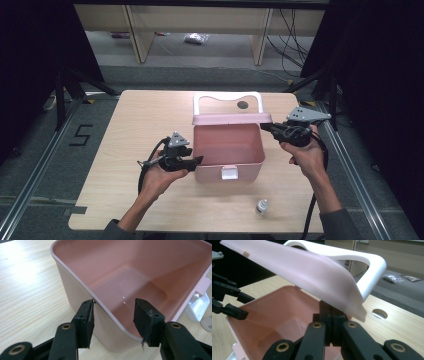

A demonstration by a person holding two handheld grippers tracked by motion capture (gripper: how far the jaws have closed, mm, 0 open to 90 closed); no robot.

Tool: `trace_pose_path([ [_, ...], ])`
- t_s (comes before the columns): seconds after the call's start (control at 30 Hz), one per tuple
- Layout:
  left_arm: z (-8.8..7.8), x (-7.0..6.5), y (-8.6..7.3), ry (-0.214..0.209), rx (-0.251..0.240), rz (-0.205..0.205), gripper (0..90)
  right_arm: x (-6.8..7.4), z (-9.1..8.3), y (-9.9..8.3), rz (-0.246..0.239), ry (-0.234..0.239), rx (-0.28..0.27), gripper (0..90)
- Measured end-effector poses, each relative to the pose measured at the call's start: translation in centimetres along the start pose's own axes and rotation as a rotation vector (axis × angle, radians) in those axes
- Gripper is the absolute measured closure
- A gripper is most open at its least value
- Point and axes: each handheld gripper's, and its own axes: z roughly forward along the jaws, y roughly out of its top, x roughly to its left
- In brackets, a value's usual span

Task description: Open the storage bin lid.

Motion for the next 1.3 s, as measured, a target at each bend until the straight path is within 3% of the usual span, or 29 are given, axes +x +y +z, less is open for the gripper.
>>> trace_pose_path([
  [0.03, 0.0, 0.0, -0.1, 0.0, -0.004, -0.006, 50.2, 0.0, 0.1, 0.1, 0.02, 0.004, 0.007, 90.0],
  [0.13, -0.1, -0.1, -0.1, -0.008, 0.0, 0.005, 50.2, -0.5, 0.4, 0.2, -0.001, -0.008, -0.002, 90.0],
  [0.23, -0.3, -0.3, -0.1, -0.002, 0.005, 0.016, 50.3, -1.0, 0.8, 0.4, 0.02, 0.007, 0.003, 90.0],
  [0.27, -0.3, -0.3, -0.2, -0.001, 0.003, 0.021, 50.3, -1.1, 1.0, 0.4, 0.017, -0.01, -0.003, 90.0],
  [0.33, -0.3, -0.2, -0.1, -0.007, 0.01, 0.028, 51.2, -1.3, 1.2, 0.6, 0.032, 0.014, 0.001, 90.0],
  [0.47, -0.3, -0.2, -0.1, -0.008, 0.004, 0.018, 53.8, -1.7, 1.7, 0.8, 0.001, -0.012, 0.005, 90.0],
  [0.5, -0.3, -0.3, -0.1, -0.012, 0.006, 0.013, 53.7, -1.7, 1.7, 0.8, 0.02, -0.017, 0.006, 90.0],
  [0.67, -0.4, -0.4, -0.2, -0.012, 0.008, 0.01, 53.0, -2.6, 2.0, 0.7, 0.015, -0.023, 0.01, 90.0],
  [0.7, -0.4, -0.5, -0.2, -0.01, 0.008, 0.01, 52.9, -2.6, 2.3, 0.6, 0.041, -0.019, 0.001, 90.0],
  [0.77, -0.4, -0.4, -0.2, -0.01, 0.006, 0.006, 52.6, -3.0, 2.5, 0.5, 0.023, -0.042, 0.007, 90.0],
  [0.83, -0.4, -0.2, -0.2, -0.014, 0.006, 0.009, 52.4, -3.2, 2.8, 0.4, 0.046, -0.034, 0.024, 90.0],
  [0.97, -0.4, -0.3, -0.2, -0.017, 0.001, 0.01, 52.4, -3.8, 3.2, 0.5, 0.029, -0.049, 0.026, 90.0],
  [1.03, -0.3, -0.2, -0.2, -0.015, -0.002, 0.012, 52.4, -3.9, 3.5, 0.5, 0.045, -0.055, 0.024, 90.0],
  [1.13, -0.3, 0.1, -0.3, -0.035, -0.006, -0.009, 52.3, -4.3, 3.9, 0.6, 0.043, -0.065, 0.039, 90.0],
  [1.17, -0.3, 0.3, -0.2, -0.039, -0.001, 0.005, 52.4, -4.3, 4.1, 0.5, 0.058, -0.066, 0.04, 90.0],
  [1.23, -0.3, 0.3, -0.2, -0.05, 0.004, 0.005, 52.3, -4.7, 4.3, 0.4, 0.033, -0.075, 0.053, 90.0],
  [1.27, -0.3, 0.3, -0.2, -0.049, 0.002, 0.003, 52.4, -4.7, 4.5, 0.3, 0.055, -0.071, 0.049, 90.0],
  [1.3, -0.2, 0.3, -0.2, -0.051, 0.003, 0.007, 52.5, -4.8, 4.5, 0.3, 0.044, -0.075, 0.055, 90.0],
])
